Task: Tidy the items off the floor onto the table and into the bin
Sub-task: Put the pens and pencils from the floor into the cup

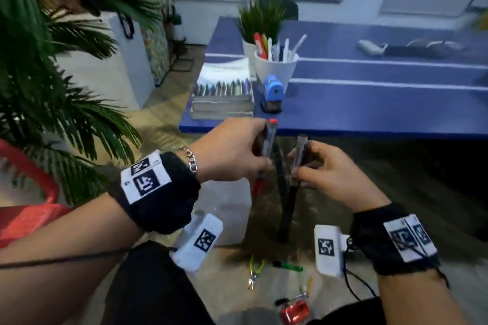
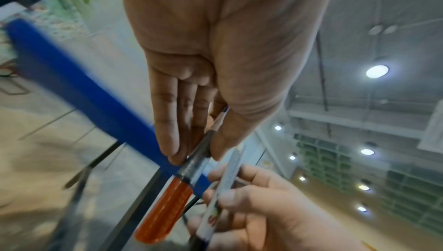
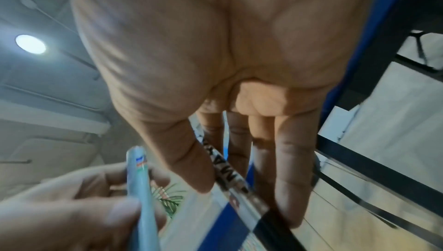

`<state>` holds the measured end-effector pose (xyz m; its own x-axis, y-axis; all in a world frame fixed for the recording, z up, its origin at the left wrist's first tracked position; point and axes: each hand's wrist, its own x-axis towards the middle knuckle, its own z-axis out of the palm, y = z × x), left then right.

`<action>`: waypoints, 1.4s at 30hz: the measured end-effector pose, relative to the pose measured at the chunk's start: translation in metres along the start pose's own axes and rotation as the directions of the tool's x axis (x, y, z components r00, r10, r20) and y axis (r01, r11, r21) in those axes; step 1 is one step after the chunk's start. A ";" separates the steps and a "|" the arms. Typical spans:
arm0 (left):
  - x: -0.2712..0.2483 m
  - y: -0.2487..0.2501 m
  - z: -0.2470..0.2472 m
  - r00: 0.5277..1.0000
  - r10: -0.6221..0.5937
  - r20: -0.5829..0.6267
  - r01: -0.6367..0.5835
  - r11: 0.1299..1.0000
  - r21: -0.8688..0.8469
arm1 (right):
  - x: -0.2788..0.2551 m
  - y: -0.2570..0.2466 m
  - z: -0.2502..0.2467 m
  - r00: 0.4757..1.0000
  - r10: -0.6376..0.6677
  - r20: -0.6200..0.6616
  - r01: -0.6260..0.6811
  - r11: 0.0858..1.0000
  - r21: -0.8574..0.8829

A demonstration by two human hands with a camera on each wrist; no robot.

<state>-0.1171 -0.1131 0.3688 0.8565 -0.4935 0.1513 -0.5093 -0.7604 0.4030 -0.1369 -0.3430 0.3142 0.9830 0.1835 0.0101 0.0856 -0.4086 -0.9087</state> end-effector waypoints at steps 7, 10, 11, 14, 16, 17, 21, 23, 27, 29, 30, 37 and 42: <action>0.093 0.030 -0.116 0.920 -0.022 -0.392 -0.008 0.997 -0.074 | -0.004 -0.052 -0.020 0.974 -0.123 -0.190 0.126 0.992 0.006; 0.151 0.017 -0.132 0.882 -0.075 -0.466 0.066 0.997 -0.037 | -0.007 -0.055 -0.023 0.969 -0.141 -0.203 0.145 0.989 0.005; 0.167 0.009 -0.132 0.870 -0.092 -0.485 0.091 0.996 -0.024 | -0.007 -0.055 -0.025 0.969 -0.144 -0.200 0.147 0.989 -0.001; 0.206 -0.016 -0.122 0.853 -0.139 -0.503 0.173 0.985 0.021 | -0.002 -0.056 -0.034 0.966 -0.170 -0.197 0.161 0.985 -0.061; 0.227 -0.033 -0.111 0.861 -0.167 -0.481 0.206 0.978 0.029 | 0.001 -0.057 -0.043 0.960 -0.193 -0.201 0.180 0.980 -0.080; 0.235 -0.041 -0.105 0.868 -0.177 -0.464 0.219 0.975 0.037 | 0.002 -0.057 -0.047 0.958 -0.201 -0.203 0.188 0.979 -0.082; 0.261 -0.069 -0.080 0.887 -0.182 -0.424 0.250 0.962 0.108 | 0.007 -0.053 -0.057 0.954 -0.213 -0.211 0.198 0.976 -0.091; 0.268 -0.077 -0.070 0.907 -0.164 -0.388 0.249 0.952 0.178 | 0.010 -0.050 -0.058 0.954 -0.212 -0.213 0.199 0.977 -0.080; 0.273 -0.084 -0.062 0.941 -0.137 -0.310 0.240 0.915 0.323 | 0.017 -0.050 -0.051 0.954 -0.222 -0.204 0.209 0.974 -0.083; 0.268 -0.081 -0.066 0.939 -0.147 -0.312 0.246 0.920 0.305 | 0.022 -0.056 -0.049 0.957 -0.222 -0.187 0.207 0.974 -0.095; 0.261 -0.079 -0.070 0.935 -0.154 -0.319 0.248 0.928 0.278 | 0.025 -0.061 -0.048 0.956 -0.233 -0.180 0.216 0.970 -0.108; 0.160 -0.043 -0.073 0.838 -0.053 -0.543 0.217 0.945 0.244 | 0.071 -0.111 -0.064 0.884 -0.351 -0.309 0.323 0.936 -0.140; 0.050 -0.001 0.015 0.871 -0.031 -0.490 0.126 0.979 0.162 | 0.131 -0.146 -0.073 0.792 -0.459 -0.403 0.334 0.878 -0.343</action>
<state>-0.0752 -0.1435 0.3629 0.8034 -0.1995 0.5610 -0.4040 -0.8748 0.2674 -0.0088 -0.3242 0.4787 0.8044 -0.0277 0.5934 0.4595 -0.6040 -0.6512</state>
